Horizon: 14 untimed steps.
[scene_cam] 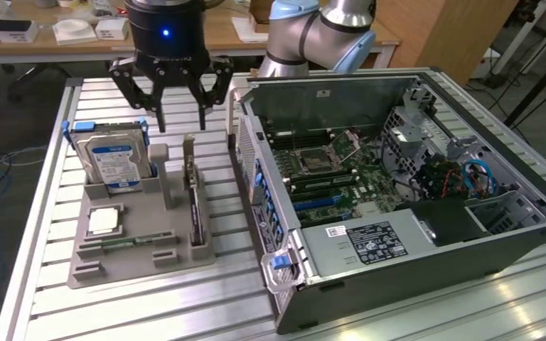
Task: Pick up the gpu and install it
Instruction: 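Pick up the gpu and move the gpu toward the slot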
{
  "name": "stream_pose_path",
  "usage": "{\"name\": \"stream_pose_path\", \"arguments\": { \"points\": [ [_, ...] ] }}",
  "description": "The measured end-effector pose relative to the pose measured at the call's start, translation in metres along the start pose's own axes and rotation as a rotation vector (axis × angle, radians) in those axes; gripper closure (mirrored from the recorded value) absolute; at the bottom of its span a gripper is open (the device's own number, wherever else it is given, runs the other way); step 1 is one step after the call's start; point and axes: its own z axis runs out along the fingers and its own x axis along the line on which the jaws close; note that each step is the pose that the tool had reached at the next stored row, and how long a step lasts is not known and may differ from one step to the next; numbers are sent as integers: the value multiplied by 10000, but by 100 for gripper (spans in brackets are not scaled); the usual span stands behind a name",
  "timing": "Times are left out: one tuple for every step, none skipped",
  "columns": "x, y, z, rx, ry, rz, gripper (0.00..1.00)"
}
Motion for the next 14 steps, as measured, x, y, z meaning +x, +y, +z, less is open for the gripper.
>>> {"name": "stream_pose_path", "arguments": {
  "points": [
    [0,-6,18,1,0,0,41],
    [0,-13,36,0,0,1,41],
    [0,-20,53,0,0,0,41],
    [-1,-27,71,1,0,0,41],
    [-1,-35,89,0,0,0,41],
    [-2,-42,107,0,0,0,41],
    [-2,-50,126,0,0,0,41],
    [-3,-58,144,0,-1,0,41],
    [-3,-65,161,0,0,0,41],
    [-4,-73,179,0,0,-1,41],
    [-4,-80,197,0,-1,0,41],
    [-4,-88,216,-1,-1,0,41],
    [-5,-95,233,0,-1,1,41],
    [-5,-102,251,0,-1,0,41]
  ]
}}
